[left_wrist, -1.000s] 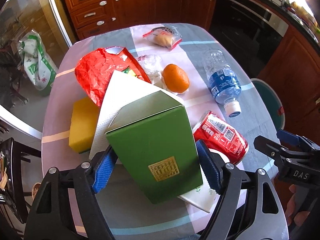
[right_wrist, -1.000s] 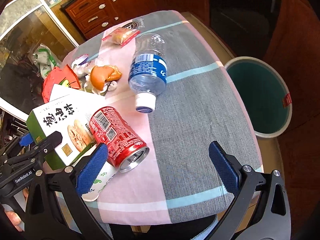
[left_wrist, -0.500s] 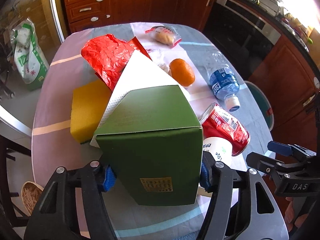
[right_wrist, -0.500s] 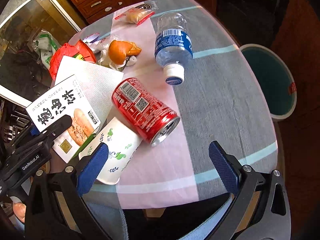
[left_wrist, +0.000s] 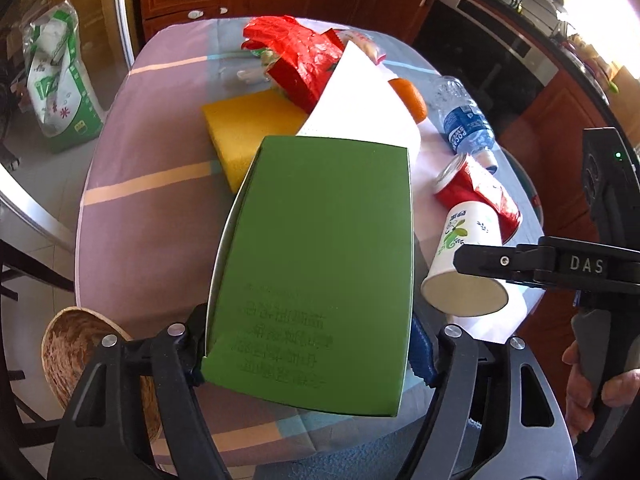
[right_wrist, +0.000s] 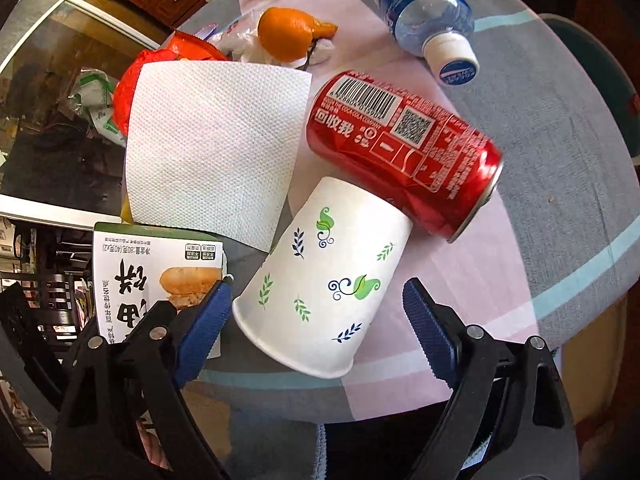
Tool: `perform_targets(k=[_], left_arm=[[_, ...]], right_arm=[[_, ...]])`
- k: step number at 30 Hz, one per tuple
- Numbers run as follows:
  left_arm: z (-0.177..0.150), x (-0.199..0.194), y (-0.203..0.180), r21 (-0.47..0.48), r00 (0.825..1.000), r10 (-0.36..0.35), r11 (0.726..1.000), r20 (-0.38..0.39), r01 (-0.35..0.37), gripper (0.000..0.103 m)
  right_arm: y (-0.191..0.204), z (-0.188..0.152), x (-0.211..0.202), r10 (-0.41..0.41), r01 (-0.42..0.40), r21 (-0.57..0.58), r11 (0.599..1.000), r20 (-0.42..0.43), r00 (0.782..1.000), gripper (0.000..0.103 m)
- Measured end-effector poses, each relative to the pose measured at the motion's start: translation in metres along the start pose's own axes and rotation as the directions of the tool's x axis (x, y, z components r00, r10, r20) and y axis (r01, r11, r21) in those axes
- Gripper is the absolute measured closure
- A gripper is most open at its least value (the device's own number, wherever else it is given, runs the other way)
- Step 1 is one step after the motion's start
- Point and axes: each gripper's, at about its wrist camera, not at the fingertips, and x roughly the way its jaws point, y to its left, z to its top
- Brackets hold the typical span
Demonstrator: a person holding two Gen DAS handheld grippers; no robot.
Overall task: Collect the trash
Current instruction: 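Close the left gripper on the green box while the right gripper grasps the paper cup, then carry the green box and paper cup to the bin and release both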
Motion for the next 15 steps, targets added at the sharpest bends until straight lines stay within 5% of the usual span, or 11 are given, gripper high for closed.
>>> perform_targets(k=[5,15], left_arm=[[-0.006,-0.014,-0.001,0.032,0.999,0.029,0.999,0.044,-0.03,0.043],[0.018,-0.07,-0.015,0.049,0.987,0.024,0.998,0.157,-0.032,0.043]], right_arm=[[0.018,-0.007,-0.003,-0.011,0.013,-0.081,0.997,0.033,0.999,0.04],[0.013,0.003,-0.059,0.101,-0.09,-0.083,0.992,0.137,0.985,0.041]])
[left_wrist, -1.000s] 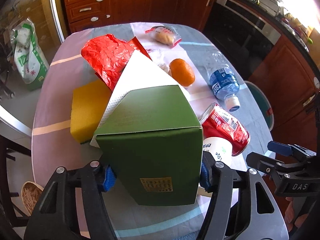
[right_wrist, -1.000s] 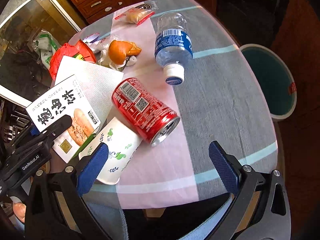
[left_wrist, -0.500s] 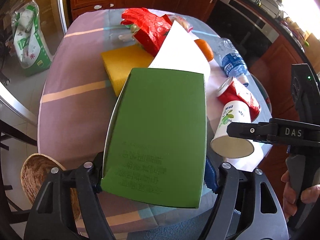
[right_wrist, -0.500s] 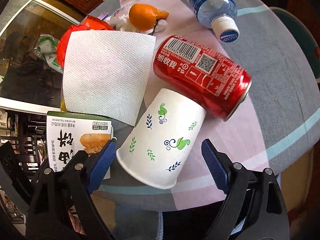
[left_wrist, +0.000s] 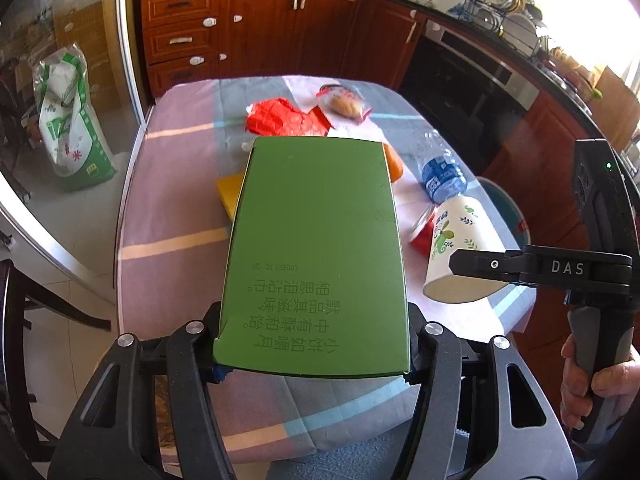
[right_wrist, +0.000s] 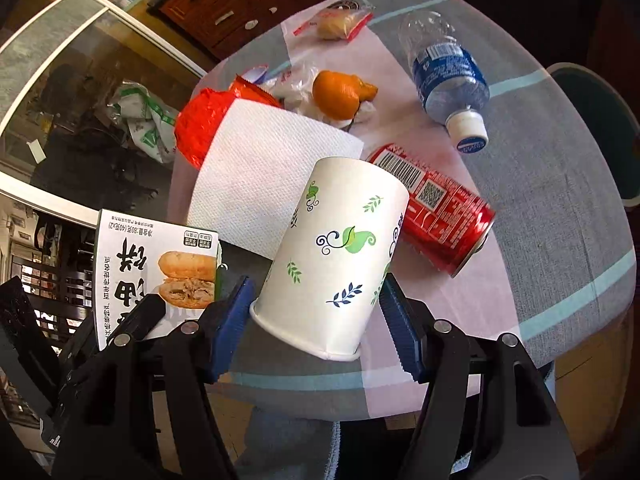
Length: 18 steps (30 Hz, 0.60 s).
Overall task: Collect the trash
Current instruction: 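Carry the green box and paper cup to the bin and release both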
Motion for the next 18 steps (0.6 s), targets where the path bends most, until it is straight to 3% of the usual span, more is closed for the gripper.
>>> perform_targets(k=[6,12,18], left_arm=[[0.034,-0.014,-0.034,0.068,0.998,-0.011,0.998,0.054,0.007,0.042],[0.065,0.014,-0.099,0.176,0.998,-0.058,0.983,0.019,0.054,0.042],[0.092,0.054,-0.182,0.298,0.993,-0.11,0.948,-0.032,0.115,0.042]], right_arm=[[-0.035,0.02,-0.056,-0.007,0.002,0.031,1.0,0.131,0.991,0.039],[-0.103,0.037,-0.099,-0.059,0.03,0.127,0.991,0.233,0.971,0.037],[-0.177,0.05,-0.127,-0.147,0.081,0.22,0.972,0.306,0.941,0.036]])
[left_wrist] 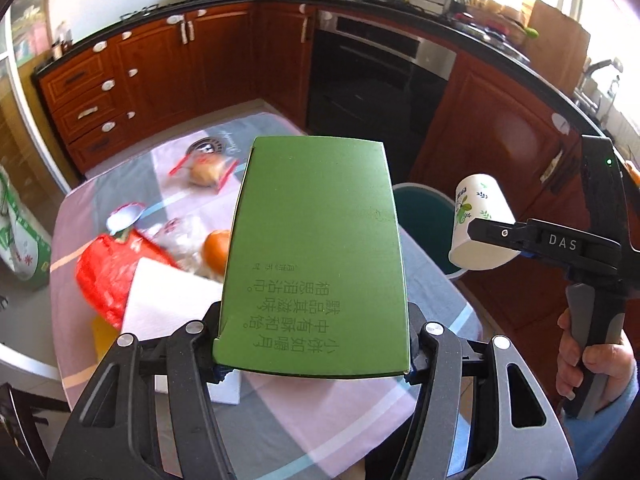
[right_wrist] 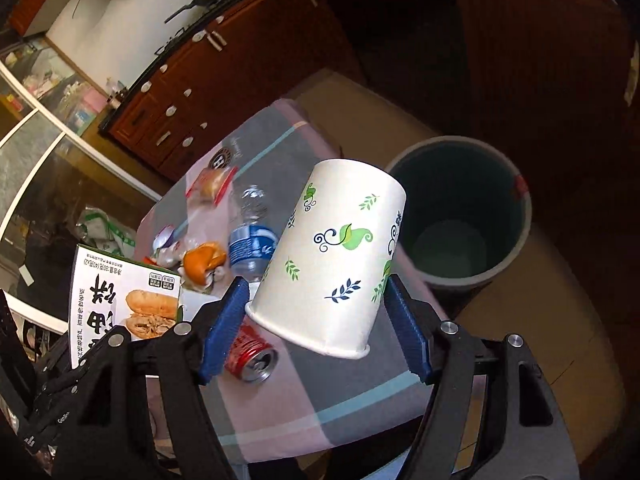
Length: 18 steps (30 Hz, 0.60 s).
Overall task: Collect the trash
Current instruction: 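Carry the green box and paper cup to the bin and release both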
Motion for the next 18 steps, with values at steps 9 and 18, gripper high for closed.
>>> perform_targets(k=[9,18], left_arm=[[0.06,0.092,-0.1,0.135,0.993,-0.081,0.986,-0.089,0.092,0.042],[0.089,0.191,-0.15,0.178,0.977,-0.095,0.976,-0.189,0.129,0.042]], right_arm=[[-0.095,0.033,0.025,-0.092,0.091,0.122,0.988,-0.001,0.996,0.036],[-0.146,0.05,0.059,-0.129,0.136,0.183,0.974,-0.045,0.991,0.036]])
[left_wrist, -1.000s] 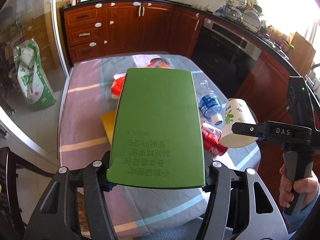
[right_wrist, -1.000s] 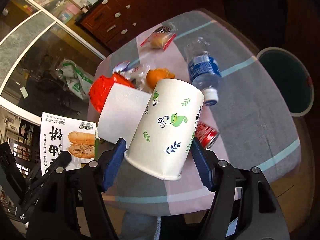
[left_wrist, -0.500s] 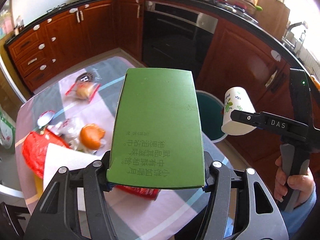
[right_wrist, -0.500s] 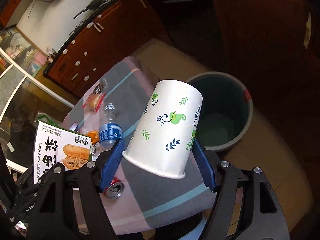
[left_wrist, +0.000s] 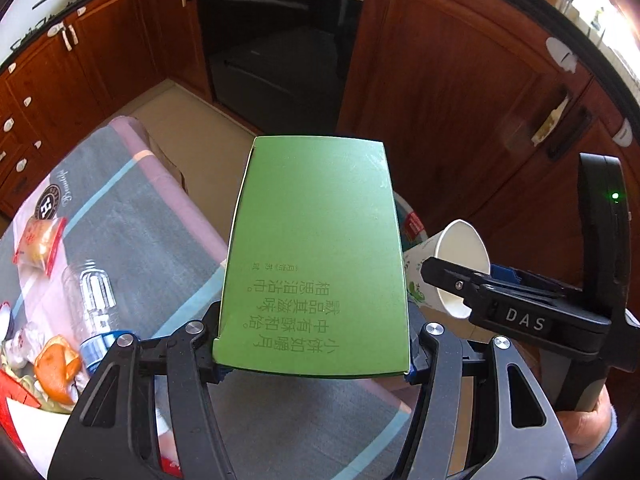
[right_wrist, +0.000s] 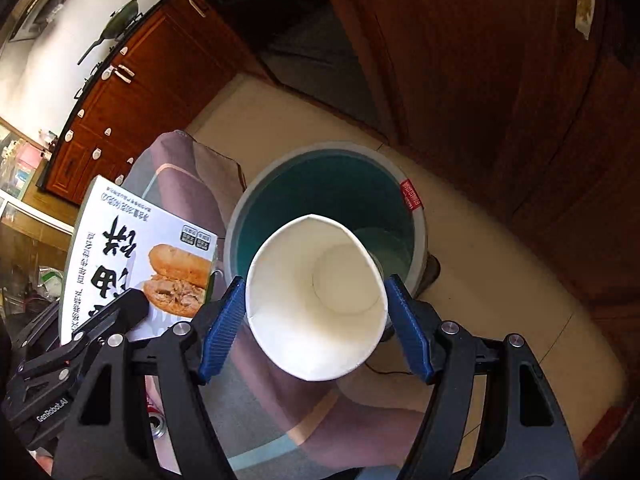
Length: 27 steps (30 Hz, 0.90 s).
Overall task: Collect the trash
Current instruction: 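Carry the green box and paper cup to the bin and release both, then return both grippers from the bin to the table items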
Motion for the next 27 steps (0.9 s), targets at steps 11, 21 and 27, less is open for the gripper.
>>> perform_targets(k=[11,21,27], left_arm=[[0.013,0.047,0.02,-0.029,0.998,0.043,0.999,-0.047,-0.044,0.028],[0.005,0.035,0.034,-0.059,0.999,0.031,0.998,-0.029,-0.032,0.014],[-0.005,0.019,0.039,-0.077,0.999,0.037,0.996,-0.011,-0.038,0.006]], right_arm=[[-0.011,0.009,0.032,0.004,-0.001,0.036,0.999,-0.066,0.998,0.036],[-0.008,0.007,0.041,-0.016,0.02,0.035,0.999,-0.112,0.994,0.036],[-0.008,0.007,0.044,-0.06,0.067,0.056,0.996,-0.124,0.99,0.019]])
